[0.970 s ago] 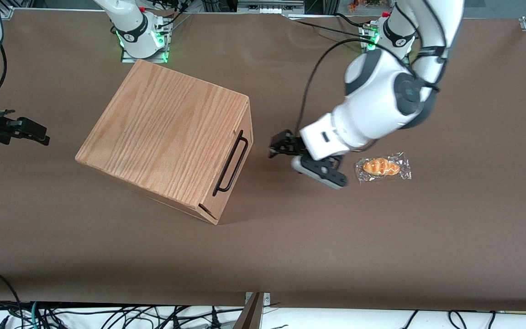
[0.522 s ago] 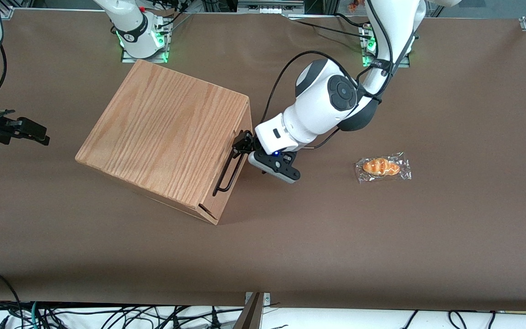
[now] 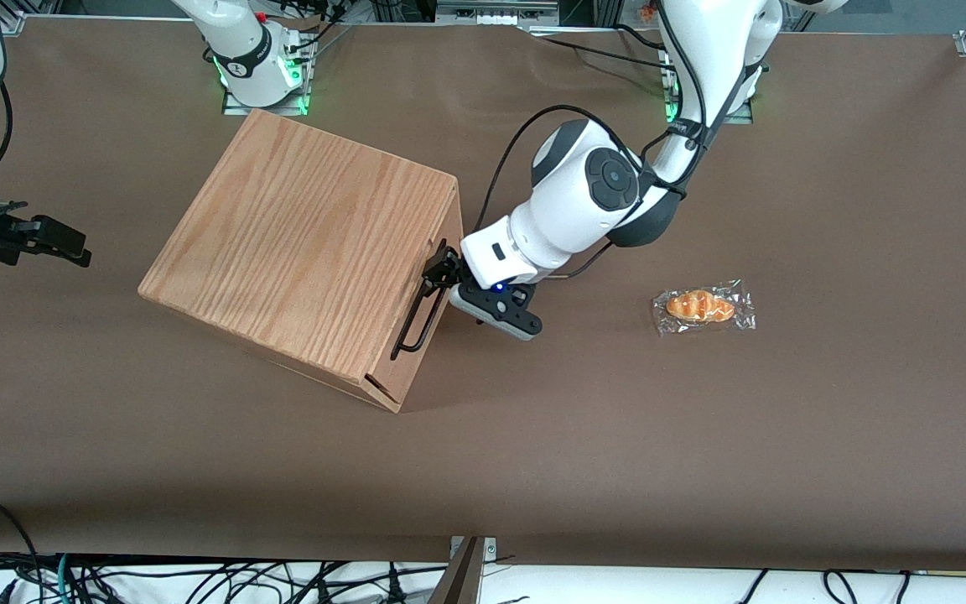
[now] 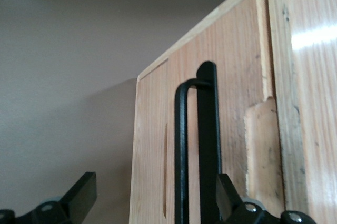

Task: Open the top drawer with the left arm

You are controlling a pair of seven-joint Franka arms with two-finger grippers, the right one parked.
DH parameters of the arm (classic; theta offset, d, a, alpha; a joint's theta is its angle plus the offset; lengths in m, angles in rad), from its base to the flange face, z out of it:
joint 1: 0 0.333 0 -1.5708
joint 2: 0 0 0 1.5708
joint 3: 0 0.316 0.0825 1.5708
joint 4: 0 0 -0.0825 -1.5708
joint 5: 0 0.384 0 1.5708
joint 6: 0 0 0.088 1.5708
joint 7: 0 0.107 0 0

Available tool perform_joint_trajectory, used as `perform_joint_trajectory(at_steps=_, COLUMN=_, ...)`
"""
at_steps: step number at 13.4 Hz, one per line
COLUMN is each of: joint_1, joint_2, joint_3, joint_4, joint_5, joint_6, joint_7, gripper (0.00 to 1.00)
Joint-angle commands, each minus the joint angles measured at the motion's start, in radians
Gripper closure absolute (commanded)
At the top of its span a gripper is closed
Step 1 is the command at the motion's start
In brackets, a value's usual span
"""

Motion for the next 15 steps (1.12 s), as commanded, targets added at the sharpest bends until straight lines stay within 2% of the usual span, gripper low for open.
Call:
perform_joint_trajectory(at_steps=1, joint_1=-0.009, joint_2=0.034, joint_3=0.011, joint_4=0.038, joint_5=0.031, joint_6=0.003, joint_7=0.006, gripper=0.00)
perform_joint_trajectory(at_steps=3, joint_1=-0.009, joint_2=0.042, joint_3=0.009, joint_4=0.038, joint_5=0.060, joint_6=0.019, joint_7=0.006, gripper=0.00)
perform_joint_trajectory(at_steps=7, joint_1=-0.029, joint_2=0.064, joint_3=0.011, joint_4=0.034, joint_5=0.065, joint_6=0.057, joint_7=0.006, gripper=0.00)
perform_joint_trajectory(at_steps=10, joint_1=-0.028, joint_2=0.070, joint_3=0.011, joint_4=0.034, joint_5=0.160, joint_6=0.057, joint_7=0.003, gripper=0.00)
perform_joint_trajectory(at_steps=15, joint_1=-0.005, joint_2=0.068, joint_3=0.012, joint_4=0.025, joint_5=0.269, joint_6=0.048, joint_7=0.001, gripper=0.00)
